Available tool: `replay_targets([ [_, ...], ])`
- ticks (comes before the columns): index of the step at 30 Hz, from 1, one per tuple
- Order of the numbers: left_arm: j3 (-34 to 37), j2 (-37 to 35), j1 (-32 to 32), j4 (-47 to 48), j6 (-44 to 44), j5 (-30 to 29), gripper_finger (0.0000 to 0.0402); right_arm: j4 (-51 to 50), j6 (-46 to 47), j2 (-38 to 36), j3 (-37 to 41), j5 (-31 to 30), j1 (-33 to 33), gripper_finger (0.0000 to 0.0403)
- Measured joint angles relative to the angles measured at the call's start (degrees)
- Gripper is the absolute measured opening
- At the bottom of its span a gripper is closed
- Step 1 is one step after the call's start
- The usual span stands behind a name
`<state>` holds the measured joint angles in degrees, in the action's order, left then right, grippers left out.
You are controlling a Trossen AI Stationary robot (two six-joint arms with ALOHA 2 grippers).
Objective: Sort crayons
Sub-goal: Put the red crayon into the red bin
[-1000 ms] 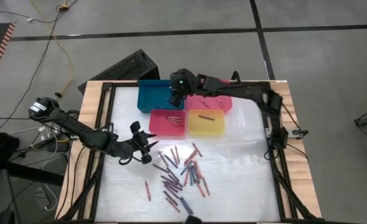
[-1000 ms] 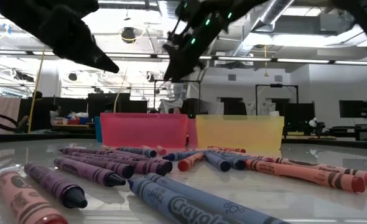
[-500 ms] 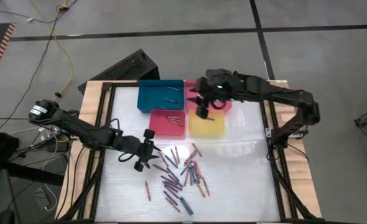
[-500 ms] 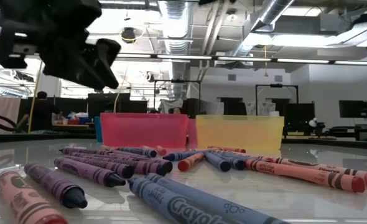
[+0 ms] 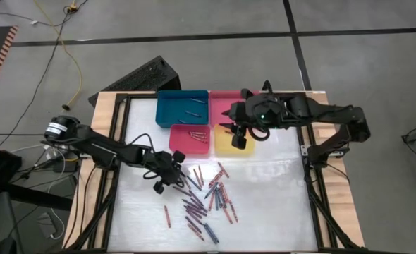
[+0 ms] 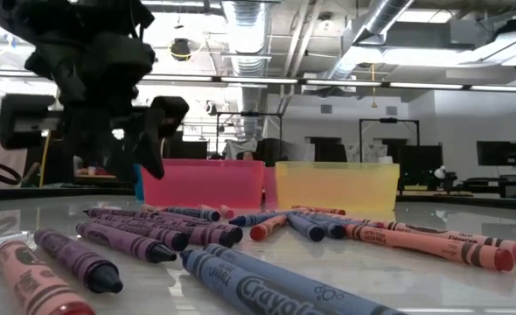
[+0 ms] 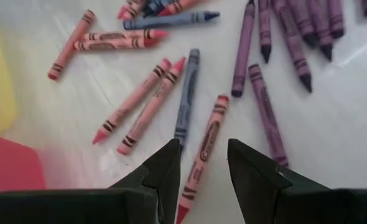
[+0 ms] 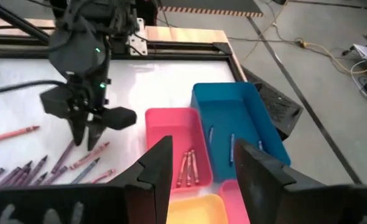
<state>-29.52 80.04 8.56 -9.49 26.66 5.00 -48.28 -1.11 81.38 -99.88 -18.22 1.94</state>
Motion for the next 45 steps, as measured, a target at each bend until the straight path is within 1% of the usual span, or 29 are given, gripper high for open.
replay_targets([
  [3,0.00,2.03,-1.01,-1.61,1.41,0.70,0.0123,-0.80,1.07,0.48,0.07,0.02,0.02,0.0164],
  [8,0.00,4.92,-3.55,-1.76,1.62,5.35,0.0123,-1.43,1.29,1.25,0.07,0.00,-0.05,0.0164],
  [11,0.00,6.67,-5.05,-1.65,1.99,6.79,0.0123,-1.63,1.29,1.52,0.07,0.02,-0.05,0.0164],
  [16,-0.09,9.77,-7.11,-1.90,2.01,10.91,0.0123,-1.40,2.27,1.44,0.07,0.04,-0.05,0.0164],
  [18,-0.09,10.90,-7.46,-1.82,1.46,11.47,0.0118,-1.46,2.61,1.45,0.07,0.04,0.02,0.0164],
  [20,-0.09,11.67,-7.55,-1.60,1.17,11.46,0.0103,-1.48,2.61,1.47,0.07,0.04,0.32,0.0164],
  [26,-0.11,11.75,-7.46,-0.46,1.30,11.06,0.0017,-1.45,2.61,1.47,0.07,0.07,1.10,0.0164],
  [27,-0.11,11.75,-7.48,-0.44,1.11,11.17,0.0011,-1.43,2.62,1.45,0.07,0.07,1.16,0.0164],
  [32,-0.13,11.77,-7.29,-0.44,-1.17,10.78,0.0012,-1.45,2.63,1.45,0.07,0.07,2.32,0.0164],
  [38,-0.07,10.98,-7.26,-0.97,-8.53,10.66,0.0005,-2.15,1.78,1.18,0.07,0.05,4.40,0.0164],
  [41,0.00,8.78,-7.22,-1.37,-12.63,9.95,0.0004,-4.62,0.83,0.54,0.07,-0.07,5.79,0.0164],
  [45,0.22,3.55,-7.14,-0.90,-16.27,8.36,0.0003,-8.70,1.62,-0.79,0.07,-0.07,7.66,0.0164],
])
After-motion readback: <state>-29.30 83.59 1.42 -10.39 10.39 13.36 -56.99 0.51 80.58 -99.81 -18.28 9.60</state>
